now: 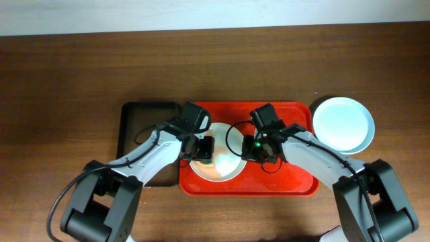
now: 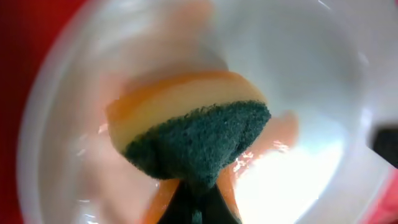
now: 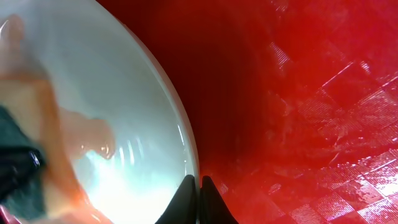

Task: Clean dirty plates on tray and stack at the side
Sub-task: 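Scrub the white plate surface with the sponge in the left gripper, then return the sponge to the black tray and open the left gripper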

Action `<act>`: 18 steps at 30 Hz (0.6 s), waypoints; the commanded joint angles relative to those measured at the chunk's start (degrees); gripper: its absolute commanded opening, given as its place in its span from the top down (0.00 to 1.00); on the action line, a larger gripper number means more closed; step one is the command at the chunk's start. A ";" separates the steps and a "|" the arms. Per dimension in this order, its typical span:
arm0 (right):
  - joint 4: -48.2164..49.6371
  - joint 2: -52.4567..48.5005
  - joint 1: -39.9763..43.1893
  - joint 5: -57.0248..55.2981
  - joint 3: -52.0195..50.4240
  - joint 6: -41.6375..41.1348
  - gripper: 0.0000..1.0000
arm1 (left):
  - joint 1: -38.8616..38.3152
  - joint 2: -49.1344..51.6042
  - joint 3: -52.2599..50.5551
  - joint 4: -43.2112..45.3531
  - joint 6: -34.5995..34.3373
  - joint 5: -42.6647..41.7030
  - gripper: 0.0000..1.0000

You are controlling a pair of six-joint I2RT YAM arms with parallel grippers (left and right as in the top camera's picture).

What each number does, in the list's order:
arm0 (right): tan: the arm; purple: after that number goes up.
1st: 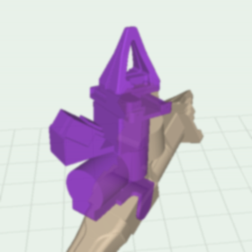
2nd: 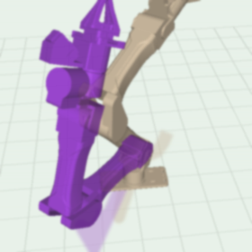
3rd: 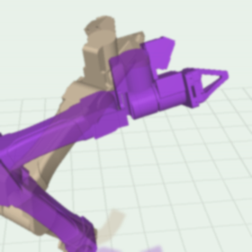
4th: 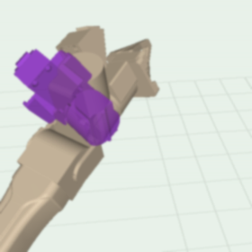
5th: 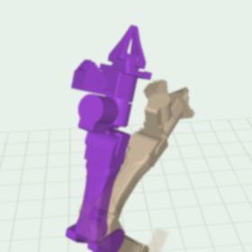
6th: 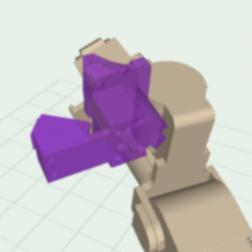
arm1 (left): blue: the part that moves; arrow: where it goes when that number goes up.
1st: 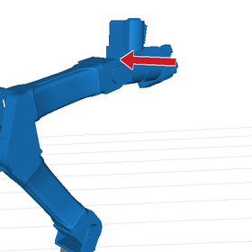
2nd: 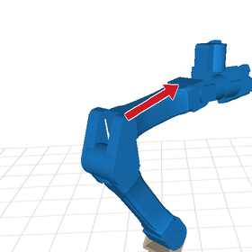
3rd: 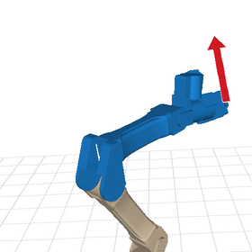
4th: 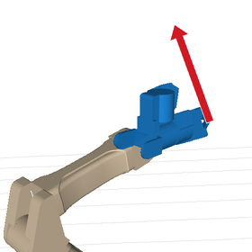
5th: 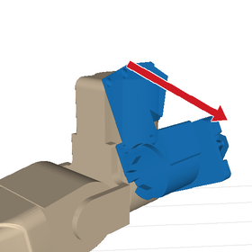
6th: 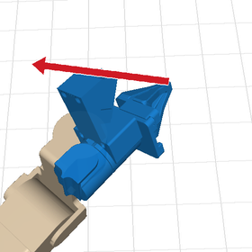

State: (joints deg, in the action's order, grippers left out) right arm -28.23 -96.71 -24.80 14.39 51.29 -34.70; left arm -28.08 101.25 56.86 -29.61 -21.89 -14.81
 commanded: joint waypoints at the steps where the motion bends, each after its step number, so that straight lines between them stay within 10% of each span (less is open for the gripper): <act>1: 0.15 -0.44 -0.44 -0.02 -0.31 -0.24 0.96 | 1.03 -5.70 3.98 -3.76 1.20 -4.83 1.00; 10: 0.17 -0.44 -0.44 -0.04 -0.31 -0.22 0.96 | 17.29 -14.95 6.82 -22.10 7.30 11.96 1.00; 18: 0.17 -0.44 -0.44 -0.04 -0.31 -0.24 0.96 | 21.68 -14.56 0.94 -19.71 8.79 17.62 1.00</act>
State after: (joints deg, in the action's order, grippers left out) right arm -28.21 -96.71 -24.80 14.44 51.29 -34.68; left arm -6.57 86.48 61.23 -51.70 -14.31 0.69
